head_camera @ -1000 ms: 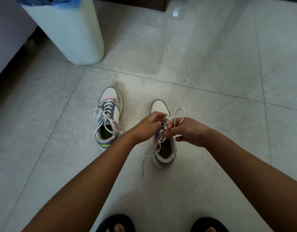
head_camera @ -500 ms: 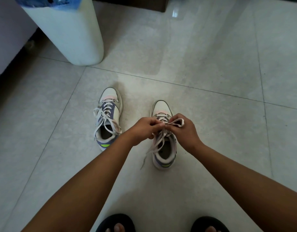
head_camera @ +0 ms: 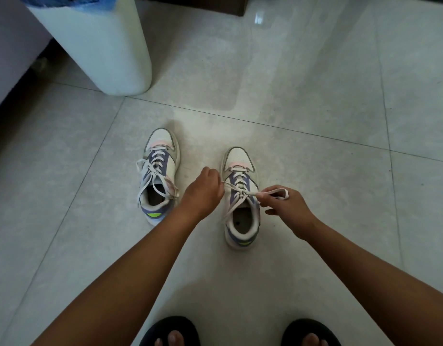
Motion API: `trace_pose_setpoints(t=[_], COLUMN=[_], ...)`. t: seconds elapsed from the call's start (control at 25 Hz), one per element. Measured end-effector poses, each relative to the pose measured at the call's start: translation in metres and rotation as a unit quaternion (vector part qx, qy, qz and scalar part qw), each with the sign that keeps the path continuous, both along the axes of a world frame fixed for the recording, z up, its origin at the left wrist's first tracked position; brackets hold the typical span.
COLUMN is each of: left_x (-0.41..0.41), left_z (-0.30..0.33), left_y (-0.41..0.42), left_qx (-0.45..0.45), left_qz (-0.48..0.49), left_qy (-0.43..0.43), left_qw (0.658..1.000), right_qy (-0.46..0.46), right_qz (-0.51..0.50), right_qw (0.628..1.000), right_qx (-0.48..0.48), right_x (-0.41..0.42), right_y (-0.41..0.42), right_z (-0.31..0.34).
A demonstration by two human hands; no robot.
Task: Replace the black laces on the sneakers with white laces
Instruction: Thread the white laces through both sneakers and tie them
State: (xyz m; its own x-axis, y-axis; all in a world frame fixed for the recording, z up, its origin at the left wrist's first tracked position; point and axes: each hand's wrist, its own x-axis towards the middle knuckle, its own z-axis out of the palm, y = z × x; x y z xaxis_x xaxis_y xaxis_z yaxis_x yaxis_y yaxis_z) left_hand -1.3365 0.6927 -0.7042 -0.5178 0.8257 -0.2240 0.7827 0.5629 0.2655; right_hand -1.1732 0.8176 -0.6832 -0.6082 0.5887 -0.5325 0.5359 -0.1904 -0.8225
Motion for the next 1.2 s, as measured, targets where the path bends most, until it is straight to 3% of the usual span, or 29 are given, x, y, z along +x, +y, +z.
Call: trace_pose_setpoints(t=[0.08,0.16,0.28,0.36,0.44,0.48,0.56,0.64,1.04,1.2], left_x=[0.005,0.001,-0.001,0.001,0.000,-0.002,-0.005,-0.004,-0.011,-0.010], left_z=[0.001,-0.002,-0.010,-0.005,0.000,0.002,0.001,-0.004,-0.014,0.000], left_y=[0.005,0.001,-0.003,0.002,0.005,0.004,-0.004,-0.012,-0.022,-0.017], left_qx=[0.053,0.037,0.011,0.044,0.071,0.040,-0.068,-0.115,-0.140,-0.170], left_qz=[0.095,0.123,0.059,0.159,0.270,0.252,0.108,0.005,-0.036,-0.038], left_qy=[-0.072,-0.105,0.039,-0.076,-0.215,-0.199,-0.053,0.041,0.070,0.039], left_qw=[0.991,0.986,0.997,0.983,0.936,0.946,0.990,0.992,0.987,0.984], right_qy=[0.002,-0.004,-0.010,-0.011,-0.019,-0.024,-0.031,-0.034,-0.049,-0.079], right_qz=[0.002,0.005,0.006,0.003,0.011,0.020,0.034,0.033,-0.009,-0.001], right_qw=[1.000,0.999,0.999,0.999,0.999,0.999,0.999,0.999,0.999,0.997], right_qx=[-0.019,-0.032,-0.030,-0.035,-0.032,-0.023,0.002,0.025,0.005,-0.012], right_x=[0.000,0.002,0.002,0.000,0.001,0.002,0.006,0.009,0.013,0.015], right_y=[0.000,0.001,0.002,0.003,0.003,0.004,0.004,0.005,0.012,0.012], right_z=[-0.001,-0.001,0.000,0.001,0.003,0.003,0.003,0.004,0.007,0.006])
